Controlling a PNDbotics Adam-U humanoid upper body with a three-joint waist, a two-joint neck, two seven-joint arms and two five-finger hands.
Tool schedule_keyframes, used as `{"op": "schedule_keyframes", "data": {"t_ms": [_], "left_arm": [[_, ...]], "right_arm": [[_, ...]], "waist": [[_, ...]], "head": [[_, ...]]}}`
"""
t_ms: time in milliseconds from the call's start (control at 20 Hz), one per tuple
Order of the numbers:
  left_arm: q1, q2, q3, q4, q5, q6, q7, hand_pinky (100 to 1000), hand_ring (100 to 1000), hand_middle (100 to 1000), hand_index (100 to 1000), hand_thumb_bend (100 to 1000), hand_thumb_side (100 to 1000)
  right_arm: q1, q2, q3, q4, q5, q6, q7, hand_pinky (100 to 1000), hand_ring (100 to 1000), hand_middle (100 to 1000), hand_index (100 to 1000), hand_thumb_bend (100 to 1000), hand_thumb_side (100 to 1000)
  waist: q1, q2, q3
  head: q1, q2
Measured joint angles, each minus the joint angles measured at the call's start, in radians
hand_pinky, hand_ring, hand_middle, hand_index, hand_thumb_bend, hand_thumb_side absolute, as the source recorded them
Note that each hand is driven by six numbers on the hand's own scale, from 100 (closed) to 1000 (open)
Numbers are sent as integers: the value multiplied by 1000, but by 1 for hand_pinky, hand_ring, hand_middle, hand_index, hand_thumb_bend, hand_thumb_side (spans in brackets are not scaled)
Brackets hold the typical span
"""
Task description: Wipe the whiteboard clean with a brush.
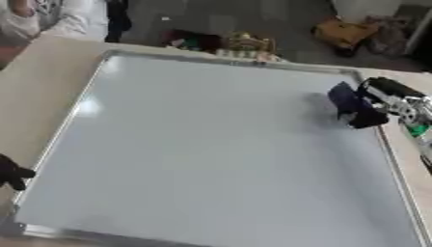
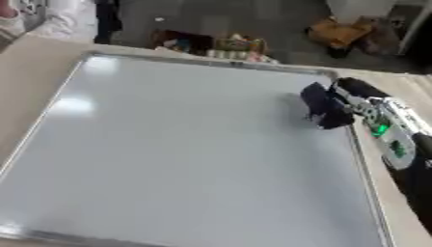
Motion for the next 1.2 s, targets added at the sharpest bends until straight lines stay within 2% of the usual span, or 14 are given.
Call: {"op": "schedule_keyframes", "data": {"t_ms": [100, 250, 650, 700, 850, 1050, 1200], "left_arm": [[0, 0, 0, 0, -1, 1, -1, 572, 360, 427, 470, 100, 925], [0, 0, 0, 0, -3, 3, -3, 572, 359, 427, 470, 100, 924], [0, 0, 0, 0, -4, 4, -4, 572, 360, 428, 470, 100, 922], [0, 0, 0, 0, -4, 4, -4, 572, 359, 428, 470, 100, 919], [0, 0, 0, 0, -6, 4, -4, 572, 359, 428, 470, 100, 920], [0, 0, 0, 0, -7, 4, -5, 572, 358, 429, 471, 100, 920], [0, 0, 0, 0, -8, 3, -5, 572, 358, 429, 471, 100, 921]], "right_arm": [[-3, -3, 0, 2, 11, -5, 2, 718, 742, 215, 266, 100, 267], [-4, -3, 6, 6, 36, -11, 6, 716, 693, 222, 300, 100, 291], [-4, -3, 9, 19, 75, -39, 36, 718, 673, 236, 325, 100, 301], [-4, -3, 9, 20, 78, -41, 38, 697, 621, 235, 357, 100, 288], [-4, -3, 9, 34, 79, -41, 48, 667, 620, 232, 370, 100, 312], [-10, -3, 9, 47, 79, -40, 55, 626, 616, 226, 371, 100, 394], [-14, -3, 9, 50, 82, -39, 53, 607, 595, 210, 359, 100, 364]], "waist": [[-1, 0, 0], [-3, 0, 2], [-3, 0, 4], [-3, 0, 4], [-3, 1, 6], [-2, 1, 9], [-2, 2, 9]], "head": [[0, 3], [-1, 3], [-2, 3], [-2, 3], [-2, 3], [-4, 3], [-7, 3]]}}
